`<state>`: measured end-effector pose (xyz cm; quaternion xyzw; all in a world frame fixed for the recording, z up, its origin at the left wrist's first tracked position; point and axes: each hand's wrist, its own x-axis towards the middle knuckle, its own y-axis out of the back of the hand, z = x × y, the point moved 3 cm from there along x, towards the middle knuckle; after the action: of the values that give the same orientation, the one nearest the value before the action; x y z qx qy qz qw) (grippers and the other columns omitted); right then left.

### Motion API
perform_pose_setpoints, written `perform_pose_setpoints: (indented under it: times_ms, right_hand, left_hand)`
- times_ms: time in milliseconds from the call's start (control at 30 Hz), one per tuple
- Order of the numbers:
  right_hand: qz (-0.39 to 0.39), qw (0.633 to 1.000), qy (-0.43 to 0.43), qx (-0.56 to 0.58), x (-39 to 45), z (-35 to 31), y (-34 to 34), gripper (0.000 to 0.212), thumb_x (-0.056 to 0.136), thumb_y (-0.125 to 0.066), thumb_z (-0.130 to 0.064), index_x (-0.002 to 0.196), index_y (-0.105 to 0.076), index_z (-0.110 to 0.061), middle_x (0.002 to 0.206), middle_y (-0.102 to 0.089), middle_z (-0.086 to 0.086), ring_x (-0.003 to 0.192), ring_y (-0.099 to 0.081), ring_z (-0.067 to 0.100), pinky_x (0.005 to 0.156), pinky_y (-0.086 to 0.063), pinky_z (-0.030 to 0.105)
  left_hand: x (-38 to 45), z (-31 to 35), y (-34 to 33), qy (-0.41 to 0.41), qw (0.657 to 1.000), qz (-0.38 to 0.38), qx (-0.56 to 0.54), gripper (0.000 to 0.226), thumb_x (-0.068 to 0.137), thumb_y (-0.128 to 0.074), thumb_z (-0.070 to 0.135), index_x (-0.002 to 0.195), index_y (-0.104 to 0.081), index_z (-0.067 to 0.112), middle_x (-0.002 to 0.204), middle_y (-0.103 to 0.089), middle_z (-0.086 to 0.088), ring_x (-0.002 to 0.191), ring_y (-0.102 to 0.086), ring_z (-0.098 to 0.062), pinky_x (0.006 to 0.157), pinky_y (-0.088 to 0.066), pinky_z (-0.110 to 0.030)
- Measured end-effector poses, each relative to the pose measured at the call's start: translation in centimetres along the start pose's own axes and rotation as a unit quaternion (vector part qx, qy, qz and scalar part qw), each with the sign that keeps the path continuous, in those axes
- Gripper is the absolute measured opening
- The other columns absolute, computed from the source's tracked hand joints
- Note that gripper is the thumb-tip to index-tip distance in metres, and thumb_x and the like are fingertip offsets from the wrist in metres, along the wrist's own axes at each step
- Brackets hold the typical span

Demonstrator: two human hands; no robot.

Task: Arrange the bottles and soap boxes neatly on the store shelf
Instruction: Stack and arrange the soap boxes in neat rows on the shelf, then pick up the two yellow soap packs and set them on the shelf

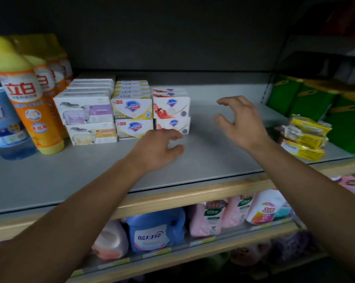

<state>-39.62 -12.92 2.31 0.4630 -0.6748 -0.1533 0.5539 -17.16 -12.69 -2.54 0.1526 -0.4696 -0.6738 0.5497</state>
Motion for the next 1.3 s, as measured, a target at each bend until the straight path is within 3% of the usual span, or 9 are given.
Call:
perform_pose_setpoints:
  times_ms: [233, 400, 500, 700, 900, 1033, 1100, 1200, 1300]
  right_hand:
    - [0.055, 0.985, -0.129, -0.101, -3.0, 10.6, 8.4, 0.045, 0.087, -0.066, -0.030, 0.128, -0.062, -0.011, 0.124, -0.059, 0.019, 0.117, -0.050, 0.040, 0.099, -0.039, 0.037]
    - [-0.072, 0.949, -0.255, -0.170, -3.1, 16.6, 10.2, 0.069, 0.085, -0.056, -0.061, 0.138, -0.050, -0.017, 0.138, -0.048, 0.020, 0.128, -0.041, 0.043, 0.105, -0.039, 0.045]
    - [-0.168, 0.930, -0.246, -0.217, -4.0, 17.4, 8.4, 0.073, 0.084, -0.048, -0.071, 0.138, -0.049, -0.023, 0.145, -0.045, 0.014, 0.134, -0.038, 0.040, 0.110, -0.035, 0.045]
    - [-0.125, 0.961, -0.185, -0.163, -5.3, 16.7, 7.2, 0.066, 0.081, -0.070, -0.044, 0.138, -0.050, -0.020, 0.135, -0.052, 0.014, 0.129, -0.043, 0.034, 0.108, -0.035, 0.037]
    - [-0.045, 0.986, -0.159, -0.027, -4.8, 12.2, 7.0, 0.078, 0.064, -0.086, -0.031, 0.134, -0.051, -0.019, 0.128, -0.049, 0.007, 0.120, -0.049, 0.026, 0.091, -0.034, 0.019]
    - [-0.001, 0.998, -0.052, 0.027, -4.9, 7.4, 4.6, 0.080, 0.065, -0.084, -0.029, 0.136, -0.048, -0.019, 0.129, -0.048, 0.006, 0.121, -0.046, 0.024, 0.098, -0.035, 0.024]
    - [-0.019, 0.999, -0.010, 0.031, -5.0, 5.9, 3.2, 0.081, 0.067, -0.083, -0.029, 0.138, -0.045, -0.019, 0.131, -0.046, 0.005, 0.122, -0.043, 0.024, 0.102, -0.038, 0.033]
    - [-0.088, 0.994, 0.014, 0.057, -5.4, 6.1, 2.0, 0.086, 0.072, -0.082, -0.040, 0.144, -0.040, -0.018, 0.139, -0.044, 0.005, 0.128, -0.039, 0.019, 0.104, -0.033, 0.027]
    - [-0.038, 0.997, -0.061, 0.035, -5.8, 9.2, 3.2, 0.063, 0.085, -0.063, -0.051, 0.137, -0.051, -0.018, 0.137, -0.050, 0.004, 0.128, -0.044, 0.020, 0.101, -0.033, 0.024]
  left_hand:
    - [4.0, 7.7, -5.9, -0.005, 0.992, -0.009, -0.126, 0.032, 0.087, -0.067, 0.024, 0.117, -0.068, 0.017, 0.110, -0.070, 0.000, 0.094, -0.066, -0.010, 0.086, -0.042, -0.013]
    - [6.4, 10.1, -9.0, 0.004, 0.986, -0.020, -0.166, 0.027, 0.088, -0.067, 0.028, 0.114, -0.068, 0.021, 0.110, -0.071, 0.001, 0.100, -0.066, -0.011, 0.096, -0.046, -0.024]
    - [7.0, 9.9, -10.0, 0.009, 0.979, -0.004, -0.202, 0.022, 0.088, -0.068, 0.027, 0.109, -0.070, 0.022, 0.107, -0.072, -0.001, 0.099, -0.067, -0.013, 0.095, -0.048, -0.027]
    - [7.0, 9.5, -10.2, 0.019, 0.953, 0.001, -0.303, 0.011, 0.090, -0.065, 0.020, 0.100, -0.069, 0.022, 0.099, -0.072, -0.008, 0.081, -0.068, -0.023, 0.089, -0.055, -0.040]
    - [6.5, 10.4, -9.8, 0.062, 0.889, -0.031, -0.454, 0.010, 0.096, -0.057, 0.023, 0.100, -0.065, 0.019, 0.106, -0.069, -0.015, 0.075, -0.070, -0.022, 0.073, -0.060, -0.030]
    - [6.5, 10.6, -10.4, 0.130, 0.767, -0.160, -0.607, 0.046, 0.080, -0.059, 0.049, 0.112, -0.064, 0.016, 0.107, -0.071, -0.019, 0.093, -0.071, -0.034, 0.076, -0.060, -0.037]
    - [6.3, 10.3, -10.4, 0.138, 0.726, -0.179, -0.650, 0.046, 0.075, -0.064, 0.043, 0.111, -0.065, 0.013, 0.105, -0.073, -0.016, 0.092, -0.072, -0.029, 0.075, -0.060, -0.039]
    - [6.5, 8.7, -10.1, 0.137, 0.768, -0.118, -0.615, 0.021, 0.086, -0.067, 0.020, 0.104, -0.067, 0.010, 0.097, -0.075, -0.013, 0.084, -0.073, -0.026, 0.073, -0.061, -0.040]
    - [7.0, 7.4, -9.5, 0.145, 0.796, -0.063, -0.585, 0.009, 0.091, -0.062, 0.014, 0.097, -0.068, 0.012, 0.090, -0.075, -0.013, 0.081, -0.074, -0.029, 0.070, -0.061, -0.040]
